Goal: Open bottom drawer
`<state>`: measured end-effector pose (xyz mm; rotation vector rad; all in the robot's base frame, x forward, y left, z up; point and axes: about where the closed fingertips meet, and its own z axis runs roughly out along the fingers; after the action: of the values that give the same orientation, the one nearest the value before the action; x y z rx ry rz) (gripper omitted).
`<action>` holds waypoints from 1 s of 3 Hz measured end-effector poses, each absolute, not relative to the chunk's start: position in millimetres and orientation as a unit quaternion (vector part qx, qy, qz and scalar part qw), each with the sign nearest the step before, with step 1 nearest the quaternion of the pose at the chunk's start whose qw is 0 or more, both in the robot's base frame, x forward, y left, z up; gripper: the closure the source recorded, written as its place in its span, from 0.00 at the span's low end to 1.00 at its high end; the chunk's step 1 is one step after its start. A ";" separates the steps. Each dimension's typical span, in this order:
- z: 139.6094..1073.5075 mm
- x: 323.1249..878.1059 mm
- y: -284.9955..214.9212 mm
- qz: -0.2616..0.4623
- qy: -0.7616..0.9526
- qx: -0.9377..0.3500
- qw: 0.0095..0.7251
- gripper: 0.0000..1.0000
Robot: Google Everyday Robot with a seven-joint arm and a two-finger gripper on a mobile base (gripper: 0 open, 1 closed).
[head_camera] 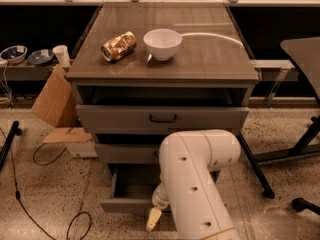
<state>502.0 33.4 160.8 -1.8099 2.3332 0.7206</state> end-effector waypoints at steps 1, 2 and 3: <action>156.9 483.8 18.5 0.232 0.768 -0.596 0.020 0.00; 148.8 453.1 -7.9 0.229 0.770 -0.595 -0.026 0.00; 143.3 427.7 -33.7 0.231 0.774 -0.586 -0.069 0.00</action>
Offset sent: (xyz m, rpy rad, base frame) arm -0.0840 -0.0769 -0.0183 -0.1835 0.1874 0.0501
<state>427.7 -33.7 143.3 -1.9259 2.5425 0.7594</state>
